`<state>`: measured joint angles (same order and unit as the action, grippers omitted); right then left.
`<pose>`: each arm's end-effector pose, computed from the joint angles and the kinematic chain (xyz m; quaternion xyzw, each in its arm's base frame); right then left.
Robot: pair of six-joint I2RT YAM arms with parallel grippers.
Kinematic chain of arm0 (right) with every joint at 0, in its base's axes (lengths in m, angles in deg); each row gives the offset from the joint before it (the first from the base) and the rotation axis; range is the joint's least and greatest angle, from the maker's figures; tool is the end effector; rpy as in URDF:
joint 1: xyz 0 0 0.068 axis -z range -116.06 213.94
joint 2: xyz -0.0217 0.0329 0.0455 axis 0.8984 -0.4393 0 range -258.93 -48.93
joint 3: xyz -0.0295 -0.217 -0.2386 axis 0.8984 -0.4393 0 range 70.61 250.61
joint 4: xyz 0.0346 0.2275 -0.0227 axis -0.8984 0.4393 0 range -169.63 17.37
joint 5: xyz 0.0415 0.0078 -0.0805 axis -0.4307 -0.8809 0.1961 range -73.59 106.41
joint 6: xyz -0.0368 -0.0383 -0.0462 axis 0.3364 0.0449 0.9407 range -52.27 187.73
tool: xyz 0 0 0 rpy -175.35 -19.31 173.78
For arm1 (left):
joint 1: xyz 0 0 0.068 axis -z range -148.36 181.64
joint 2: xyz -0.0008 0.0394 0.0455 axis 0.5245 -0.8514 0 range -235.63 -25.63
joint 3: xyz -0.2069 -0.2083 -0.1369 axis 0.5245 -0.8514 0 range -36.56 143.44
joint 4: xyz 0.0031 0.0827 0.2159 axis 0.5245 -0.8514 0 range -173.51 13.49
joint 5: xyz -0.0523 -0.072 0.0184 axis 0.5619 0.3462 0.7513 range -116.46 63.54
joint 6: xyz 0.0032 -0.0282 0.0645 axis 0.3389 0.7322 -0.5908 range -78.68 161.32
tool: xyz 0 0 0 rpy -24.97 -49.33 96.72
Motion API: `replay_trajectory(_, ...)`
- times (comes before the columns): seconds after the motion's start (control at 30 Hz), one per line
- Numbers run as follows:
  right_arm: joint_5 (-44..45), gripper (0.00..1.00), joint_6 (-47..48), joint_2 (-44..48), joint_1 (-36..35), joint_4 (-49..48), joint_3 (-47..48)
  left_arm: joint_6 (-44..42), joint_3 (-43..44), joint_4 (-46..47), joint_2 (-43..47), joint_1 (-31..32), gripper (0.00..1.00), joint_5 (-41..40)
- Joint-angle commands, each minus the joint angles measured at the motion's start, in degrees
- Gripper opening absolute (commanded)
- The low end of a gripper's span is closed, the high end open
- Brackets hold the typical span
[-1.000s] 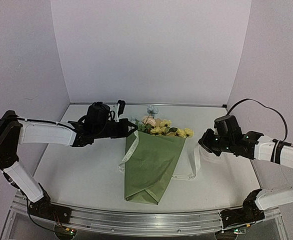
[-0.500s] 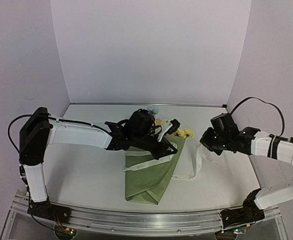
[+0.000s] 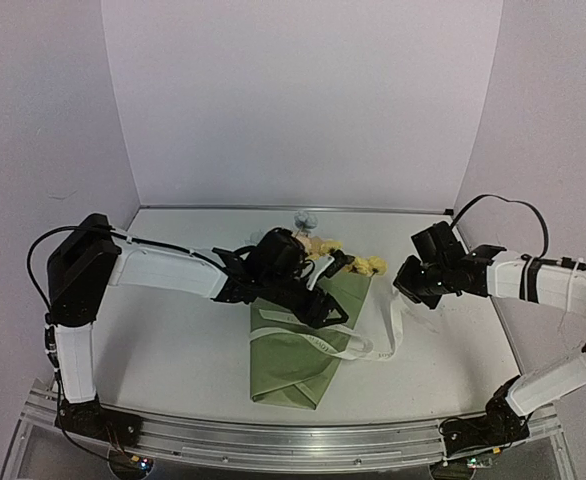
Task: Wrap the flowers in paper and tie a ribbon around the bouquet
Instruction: Place the left side of the ribbon on the folded bouquet.
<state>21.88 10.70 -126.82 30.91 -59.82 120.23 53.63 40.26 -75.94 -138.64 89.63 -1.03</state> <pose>0.2183 0.1355 0.2775 0.2106 0.9088 0.2213 0.2840 0.2192 -0.3973 0.2544 0.4295 0.7605 -0.4168 0.2517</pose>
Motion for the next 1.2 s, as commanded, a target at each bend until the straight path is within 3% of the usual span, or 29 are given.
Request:
replay_trajectory(0.0,0.14,0.02,1.91,-1.38,0.08,0.4,1.11,14.61,-4.05,7.48,10.32,-3.7,0.59,-2.79)
replay_trajectory(0.07,0.43,0.03,3.0,-1.39,0.07,0.42,1.11,18.09,-5.02,2.27,12.85,-5.04,0.58,-10.82)
replay_trajectory(0.2,0.17,0.03,4.76,-1.56,0.08,0.84,1.83,21.3,-2.88,-17.15,13.38,-5.92,0.57,-27.15)
replay_trajectory(0.4,0.37,0.03,6.0,-1.05,0.08,1.6,2.73,24.52,-0.15,-30.44,8.14,-6.28,0.59,-31.49)
replay_trajectory(0.8,0.36,0.04,6.09,1.69,0.08,2.07,1.75,29.12,-1.07,-28.07,2.6,-7.27,0.63,-25.88)
replay_trajectory(1.0,0.77,0.05,6.06,2.73,0.08,2.29,1.18,29.02,0.19,-26.89,0.45,-7.28,0.53,-23.48)
replay_trajectory(1.17,0.93,0.05,5.97,2.83,0.06,2.34,1.12,28.54,1.33,-26.7,-0.15,-7.28,0.36,-23.24)
